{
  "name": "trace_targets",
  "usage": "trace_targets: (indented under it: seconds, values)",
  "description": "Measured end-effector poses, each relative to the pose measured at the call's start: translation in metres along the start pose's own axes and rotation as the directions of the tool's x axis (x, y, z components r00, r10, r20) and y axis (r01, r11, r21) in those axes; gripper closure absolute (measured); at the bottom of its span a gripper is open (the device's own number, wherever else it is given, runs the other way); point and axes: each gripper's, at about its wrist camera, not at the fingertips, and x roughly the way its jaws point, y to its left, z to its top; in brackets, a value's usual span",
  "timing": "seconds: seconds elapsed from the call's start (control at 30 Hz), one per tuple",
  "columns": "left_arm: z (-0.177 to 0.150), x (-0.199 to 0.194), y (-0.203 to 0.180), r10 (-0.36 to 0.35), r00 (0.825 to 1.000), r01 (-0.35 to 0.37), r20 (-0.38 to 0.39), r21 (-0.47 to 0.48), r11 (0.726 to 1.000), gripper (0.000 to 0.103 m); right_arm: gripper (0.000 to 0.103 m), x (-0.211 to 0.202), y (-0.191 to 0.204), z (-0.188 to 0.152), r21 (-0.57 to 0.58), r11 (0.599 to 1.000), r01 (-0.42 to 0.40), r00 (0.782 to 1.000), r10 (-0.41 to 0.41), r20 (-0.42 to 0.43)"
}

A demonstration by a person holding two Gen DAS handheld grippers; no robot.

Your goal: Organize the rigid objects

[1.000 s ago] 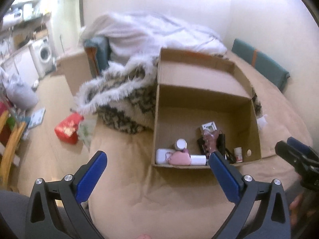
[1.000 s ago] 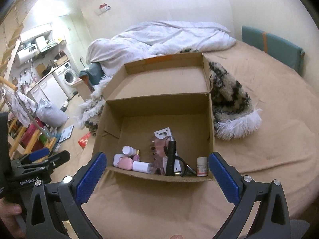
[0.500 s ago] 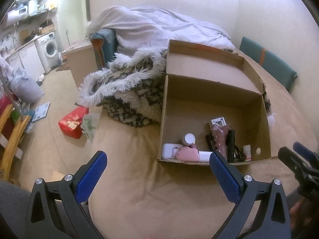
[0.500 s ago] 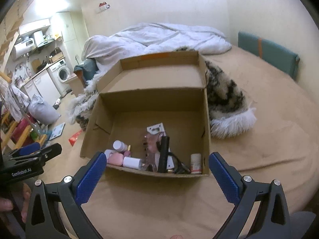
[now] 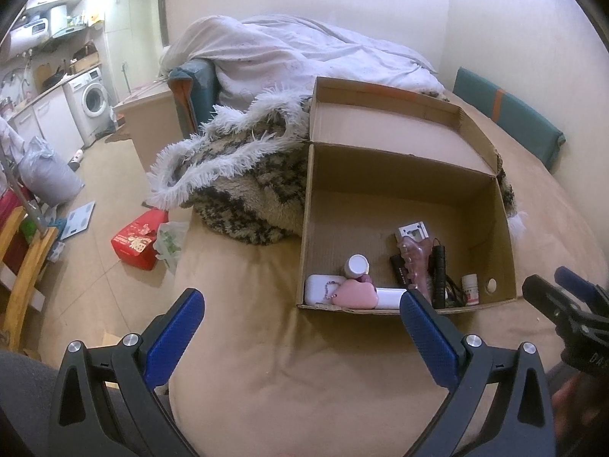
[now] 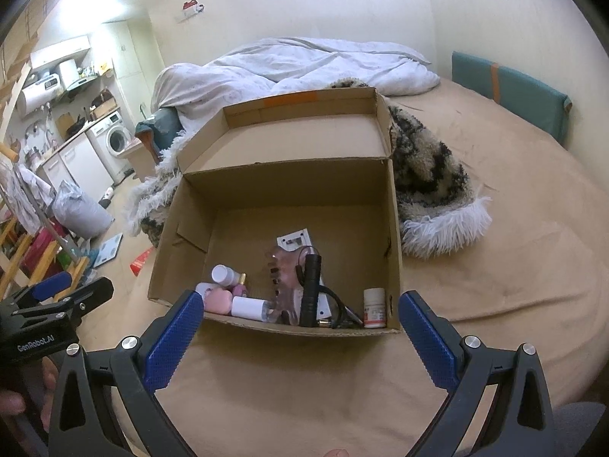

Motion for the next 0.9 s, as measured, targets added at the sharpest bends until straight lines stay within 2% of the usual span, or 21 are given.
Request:
trace_targets:
  seconds: [0.9]
  values:
    - [-0.0012,-0.0022,-0.0025,0.003,1.000,-0.004,0.005,0.021,1.000,0.001,0.000,0.0038,-0.0021,-0.0010,-0.001,1.000,-0.007,1.000,0.007,-0.015]
